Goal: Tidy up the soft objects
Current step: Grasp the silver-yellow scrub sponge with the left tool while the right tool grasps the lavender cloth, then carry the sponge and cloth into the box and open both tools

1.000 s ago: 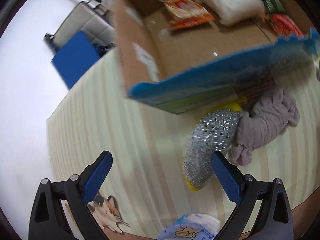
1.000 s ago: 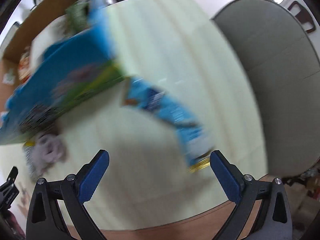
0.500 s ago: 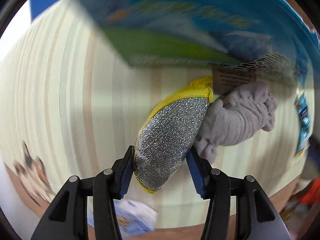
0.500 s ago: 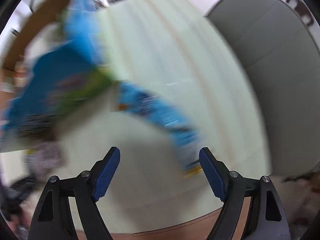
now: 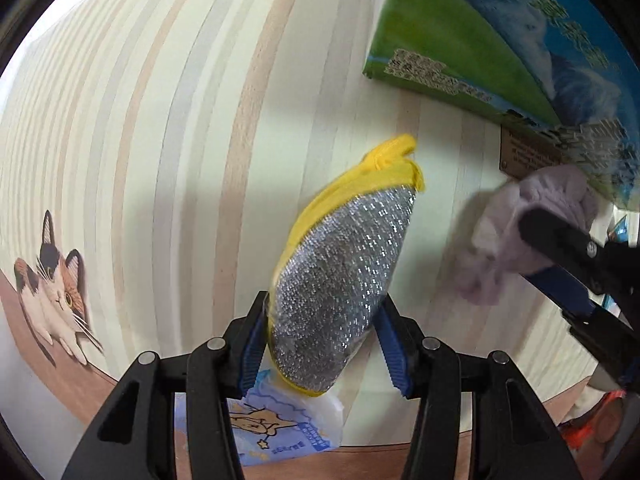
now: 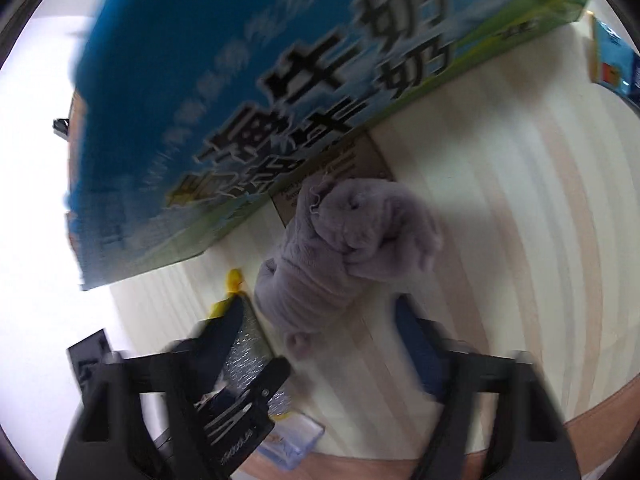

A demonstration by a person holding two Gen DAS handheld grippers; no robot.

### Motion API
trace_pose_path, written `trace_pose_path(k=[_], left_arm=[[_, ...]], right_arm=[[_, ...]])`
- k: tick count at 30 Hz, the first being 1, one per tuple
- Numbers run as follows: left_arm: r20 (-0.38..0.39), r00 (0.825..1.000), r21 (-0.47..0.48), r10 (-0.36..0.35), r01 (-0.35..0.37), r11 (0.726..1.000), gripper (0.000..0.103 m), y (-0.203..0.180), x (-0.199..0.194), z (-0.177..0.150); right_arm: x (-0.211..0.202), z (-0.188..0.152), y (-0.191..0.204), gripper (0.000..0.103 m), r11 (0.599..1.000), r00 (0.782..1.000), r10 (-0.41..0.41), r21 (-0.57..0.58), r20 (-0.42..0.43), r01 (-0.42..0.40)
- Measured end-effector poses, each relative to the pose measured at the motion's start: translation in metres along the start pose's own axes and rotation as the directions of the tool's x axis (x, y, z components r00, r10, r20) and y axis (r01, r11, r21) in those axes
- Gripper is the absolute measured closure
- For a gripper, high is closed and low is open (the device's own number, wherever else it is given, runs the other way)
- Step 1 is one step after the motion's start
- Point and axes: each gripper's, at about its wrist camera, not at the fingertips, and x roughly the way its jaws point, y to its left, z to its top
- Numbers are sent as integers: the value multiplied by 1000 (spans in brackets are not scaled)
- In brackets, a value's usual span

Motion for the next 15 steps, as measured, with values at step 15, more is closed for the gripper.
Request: trace_pose_path(k=[15], left_arm=[[-65, 979, -37, -192, 190, 981, 54, -5, 15, -32]], right_arm=[[-35, -38, -24, 59, 841, 906, -413, -422, -98, 338]])
